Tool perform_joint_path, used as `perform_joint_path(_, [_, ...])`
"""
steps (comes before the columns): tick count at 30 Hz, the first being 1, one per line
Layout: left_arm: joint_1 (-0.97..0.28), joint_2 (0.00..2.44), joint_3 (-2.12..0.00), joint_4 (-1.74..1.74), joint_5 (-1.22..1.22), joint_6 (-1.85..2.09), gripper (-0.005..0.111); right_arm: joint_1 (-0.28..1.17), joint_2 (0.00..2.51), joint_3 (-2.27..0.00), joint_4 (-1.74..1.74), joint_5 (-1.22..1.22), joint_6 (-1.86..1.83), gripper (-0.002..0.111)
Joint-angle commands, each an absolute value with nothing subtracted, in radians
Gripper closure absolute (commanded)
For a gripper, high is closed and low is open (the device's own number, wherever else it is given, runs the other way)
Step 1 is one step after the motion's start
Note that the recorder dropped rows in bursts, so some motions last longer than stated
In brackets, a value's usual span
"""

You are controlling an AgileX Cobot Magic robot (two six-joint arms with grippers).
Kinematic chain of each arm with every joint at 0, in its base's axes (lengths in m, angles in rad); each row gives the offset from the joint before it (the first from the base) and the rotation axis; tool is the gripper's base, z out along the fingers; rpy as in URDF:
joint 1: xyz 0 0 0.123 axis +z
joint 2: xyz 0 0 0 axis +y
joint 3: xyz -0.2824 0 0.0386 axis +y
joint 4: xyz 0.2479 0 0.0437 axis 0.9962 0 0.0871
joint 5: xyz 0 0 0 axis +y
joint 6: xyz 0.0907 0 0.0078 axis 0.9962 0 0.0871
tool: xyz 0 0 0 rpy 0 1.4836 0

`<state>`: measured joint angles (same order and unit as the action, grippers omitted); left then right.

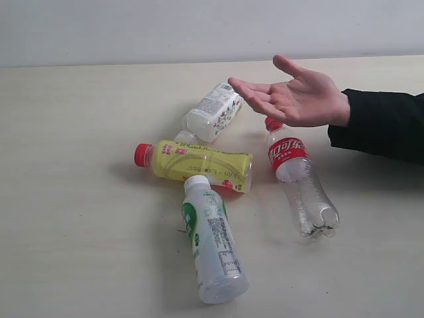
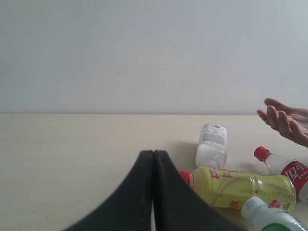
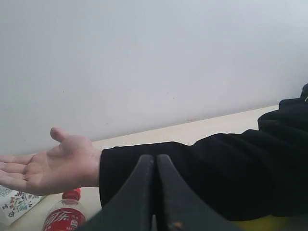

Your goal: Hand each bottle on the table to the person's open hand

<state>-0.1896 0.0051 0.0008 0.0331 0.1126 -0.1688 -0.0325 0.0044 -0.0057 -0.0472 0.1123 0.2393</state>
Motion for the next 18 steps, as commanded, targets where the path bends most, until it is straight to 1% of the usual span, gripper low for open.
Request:
perform_joint_path(1, [-0.185,0.0,0.0,0.037,0.104,-0.167,0.107,-0.029,0.0,0.0,-0.051,0.111,0.237,0.107])
perform_joint_path(5, [-0.185,0.0,0.0,0.037,0.104,-0.167,0.107,-0.029,0.0,0.0,-0.013,0.037,0.271,0.107])
perform_joint_path(9, [-0.185,0.0,0.0,0.037,0.104,-0.167,0.107,-0.029,0.0,0.0,0.173,0.0,0.466,0.107])
perform_joint_path(14, [-0.185,0.0,0.0,0.037,0.104,-0.167,0.107,-0.029,0.0,0.0,0.181,-0.094,0.474,0.107])
perform_joint_path(18, [-0.185,0.0,0.0,0.037,0.104,-0.167,0.107,-0.029,0.0,0.0,0.185,-0.24,0.449,0.107])
